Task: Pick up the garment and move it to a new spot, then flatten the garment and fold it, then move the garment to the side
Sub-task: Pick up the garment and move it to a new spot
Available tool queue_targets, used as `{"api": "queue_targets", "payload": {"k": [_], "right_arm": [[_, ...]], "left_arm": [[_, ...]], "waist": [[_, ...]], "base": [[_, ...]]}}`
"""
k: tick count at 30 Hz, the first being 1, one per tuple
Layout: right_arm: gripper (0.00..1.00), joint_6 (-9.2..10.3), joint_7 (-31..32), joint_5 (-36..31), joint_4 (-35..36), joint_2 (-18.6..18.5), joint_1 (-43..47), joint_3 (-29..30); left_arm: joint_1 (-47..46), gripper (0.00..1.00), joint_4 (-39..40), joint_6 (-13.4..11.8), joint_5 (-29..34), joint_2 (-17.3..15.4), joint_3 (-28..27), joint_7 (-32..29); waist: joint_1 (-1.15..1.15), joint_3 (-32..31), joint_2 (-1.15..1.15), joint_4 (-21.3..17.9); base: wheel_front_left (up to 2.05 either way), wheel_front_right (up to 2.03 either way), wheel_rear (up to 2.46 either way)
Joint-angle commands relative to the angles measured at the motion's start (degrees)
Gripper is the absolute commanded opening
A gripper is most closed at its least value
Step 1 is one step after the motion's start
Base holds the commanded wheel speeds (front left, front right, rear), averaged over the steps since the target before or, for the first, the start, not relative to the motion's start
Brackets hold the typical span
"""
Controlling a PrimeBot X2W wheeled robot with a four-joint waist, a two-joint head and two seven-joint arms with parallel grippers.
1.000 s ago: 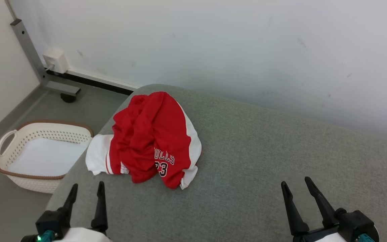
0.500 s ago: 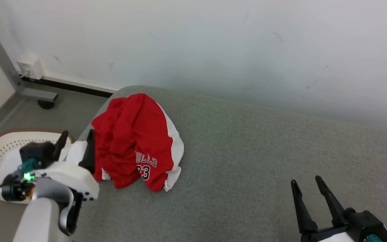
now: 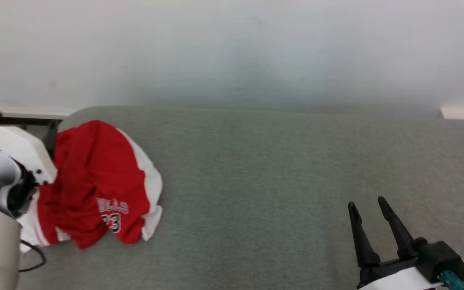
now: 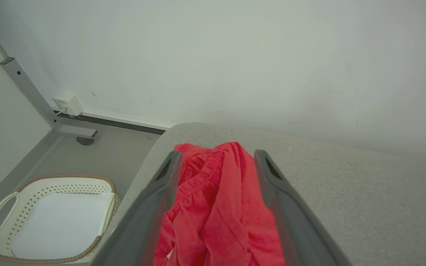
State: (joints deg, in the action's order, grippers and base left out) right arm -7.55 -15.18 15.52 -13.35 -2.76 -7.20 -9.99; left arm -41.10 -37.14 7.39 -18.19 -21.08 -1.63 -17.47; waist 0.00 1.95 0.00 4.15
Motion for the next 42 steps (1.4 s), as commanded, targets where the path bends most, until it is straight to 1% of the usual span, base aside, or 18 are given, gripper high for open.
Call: {"api": "queue_targets", "payload": {"k": [1,3,7,11,14,17,18,19,20,21,27,33,37,39,42], "right_arm": [[1.0,0.12,0.0,-0.6,-0.2,-0.2,-1.2,-0.2],[1.0,0.12,0.1,-0.8,-0.1,-0.2,-1.4,0.0],[1.0,0.12,0.0,-0.8,0.1,-0.2,-2.6,-0.1],[1.0,0.12,0.0,-0.5,0.1,-0.2,-3.5,-0.9],[1.0,0.12,0.0,0.1,0.1,-0.2,-3.6,-1.2],[1.0,0.12,0.0,0.1,0.1,-0.2,-3.5,-1.2],[1.0,0.12,0.0,0.1,0.1,-0.2,-3.4,-1.1],[1.0,0.12,0.0,0.1,0.1,-0.2,-3.4,-1.1],[1.0,0.12,0.1,0.1,0.2,-0.2,-3.3,-0.9],[1.0,0.12,0.0,0.0,0.1,-0.2,-3.2,-0.7],[1.0,0.12,0.0,-0.3,-0.4,-0.2,-3.1,-1.0],[1.0,0.12,0.0,-0.4,-1.3,-0.2,-2.0,-1.4],[1.0,0.12,0.1,-0.4,-1.9,-0.2,-1.2,-1.4],[1.0,0.12,0.1,-0.2,-2.0,-0.2,-0.6,-1.5],[1.0,0.12,0.0,0.3,-1.9,-0.2,-0.3,-1.3]], "left_arm": [[-1.6,1.0,-2.2,0.1,-0.4,-1.8,-0.3,-1.1],[-3.1,1.0,-5.5,0.1,-2.5,-2.4,-0.6,-2.4],[-4.9,1.0,-11.9,0.0,-3.1,-5.6,-0.1,-4.1],[-4.7,1.0,-18.2,-0.6,-1.1,-8.5,1.0,-5.3],[-3.9,1.0,-22.4,-1.3,-1.3,-9.8,1.1,-6.2],[-3.8,1.0,-25.1,-1.5,-1.1,-11.1,1.3,-5.9],[-3.8,0.95,-25.6,-1.4,-0.6,-11.4,1.7,-5.6],[-4.1,0.54,-26.0,-1.3,-0.6,-11.6,1.8,-5.2],[-4.5,0.35,-26.4,-1.2,-0.9,-11.6,1.7,-4.6],[-4.7,0.0,-26.9,-1.1,-0.9,-11.4,1.9,-4.5],[-5.9,0.0,-28.5,-0.9,-0.7,-10.5,3.1,-3.4],[-7.2,0.0,-28.5,-0.4,-0.4,-9.0,5.0,-0.2],[-9.0,0.0,-27.0,0.0,0.7,-8.0,8.0,1.3],[-10.0,0.0,-25.6,0.0,0.3,-6.9,9.3,1.9],[-11.0,0.0,-22.1,0.1,-0.9,-5.7,13.1,2.1]], "waist": [[0.0,2.1,0.0,-4.6],[0.0,2.9,0.0,-6.6],[0.0,4.5,0.0,-10.4],[0.0,5.9,0.0,-13.7],[0.0,6.6,0.0,-15.5],[0.0,7.1,0.0,-16.6],[0.0,7.1,0.0,-16.8],[0.0,7.2,0.0,-16.9],[0.0,7.2,0.0,-16.9],[0.0,7.0,0.0,-16.7],[0.0,5.4,0.0,-15.5],[0.0,1.9,0.0,-13.7],[0.0,-0.9,0.0,-12.5],[0.0,-2.0,0.0,-12.1],[0.0,-3.2,0.0,-11.8]], "base": [[0.0,0.0,0.0],[0.0,0.0,0.0],[0.0,0.0,0.0],[0.0,0.0,0.0],[0.0,0.0,0.0],[0.0,0.0,0.0],[0.0,0.0,0.0],[0.0,0.0,0.0],[0.0,0.0,0.0],[0.0,0.0,0.0],[0.0,0.0,0.0],[0.0,0.0,0.0],[0.0,0.0,0.0],[0.0,0.0,0.0],[0.0,0.0,0.0]]}}
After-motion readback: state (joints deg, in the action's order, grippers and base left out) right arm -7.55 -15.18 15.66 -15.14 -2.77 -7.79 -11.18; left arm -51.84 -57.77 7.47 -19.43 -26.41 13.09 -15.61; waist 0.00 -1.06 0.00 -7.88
